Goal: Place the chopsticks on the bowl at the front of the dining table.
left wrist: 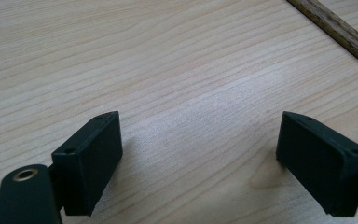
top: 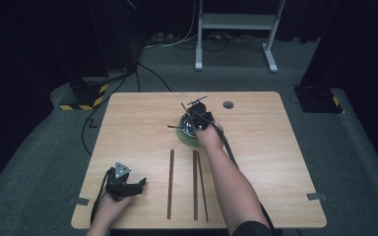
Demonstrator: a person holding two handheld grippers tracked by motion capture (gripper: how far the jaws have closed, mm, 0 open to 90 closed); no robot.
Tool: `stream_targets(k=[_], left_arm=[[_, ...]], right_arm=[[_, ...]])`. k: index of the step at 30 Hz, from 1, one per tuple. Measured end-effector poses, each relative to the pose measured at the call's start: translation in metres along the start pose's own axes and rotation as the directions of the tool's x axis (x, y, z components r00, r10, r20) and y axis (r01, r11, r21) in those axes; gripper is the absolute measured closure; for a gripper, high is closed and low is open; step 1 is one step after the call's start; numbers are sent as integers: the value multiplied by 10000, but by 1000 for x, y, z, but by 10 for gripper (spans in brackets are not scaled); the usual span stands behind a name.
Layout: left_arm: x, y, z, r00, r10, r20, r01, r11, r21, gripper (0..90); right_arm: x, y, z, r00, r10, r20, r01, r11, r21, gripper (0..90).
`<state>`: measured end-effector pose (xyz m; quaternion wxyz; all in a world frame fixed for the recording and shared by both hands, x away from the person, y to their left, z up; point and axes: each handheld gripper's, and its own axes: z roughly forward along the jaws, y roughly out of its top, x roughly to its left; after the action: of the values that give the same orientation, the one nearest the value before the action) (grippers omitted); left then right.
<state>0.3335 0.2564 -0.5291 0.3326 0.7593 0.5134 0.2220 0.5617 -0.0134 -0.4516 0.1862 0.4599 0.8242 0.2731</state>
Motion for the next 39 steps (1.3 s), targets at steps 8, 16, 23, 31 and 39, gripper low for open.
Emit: stream_targets(k=[8, 16, 23, 31, 39], left_arm=[[0, 0, 0, 10000, -5, -1, 5, 10000, -2, 145], [0, 0, 0, 10000, -1, 0, 1, 10000, -3, 145], [0, 0, 0, 10000, 44, 14, -44, 10000, 9, 146], [0, 0, 1, 10000, 41, 46, -41, 10000, -18, 146], [0, 0, 1, 10000, 63, 39, -63, 10000, -8, 146]], right_arm=[[0, 0, 5, 10000, 79, -20, -79, 9999, 79, 839], [2, 4, 9, 9999, 77, 67, -77, 10000, 23, 837], [8, 3, 4, 9998, -37, 184, 38, 10000, -70, 754], [1, -13, -23, 9988, -305, 391, 322, 9984, -456, 773], [-3, -49, -54, 9974, -621, 364, 651, 9938, -896, 823]])
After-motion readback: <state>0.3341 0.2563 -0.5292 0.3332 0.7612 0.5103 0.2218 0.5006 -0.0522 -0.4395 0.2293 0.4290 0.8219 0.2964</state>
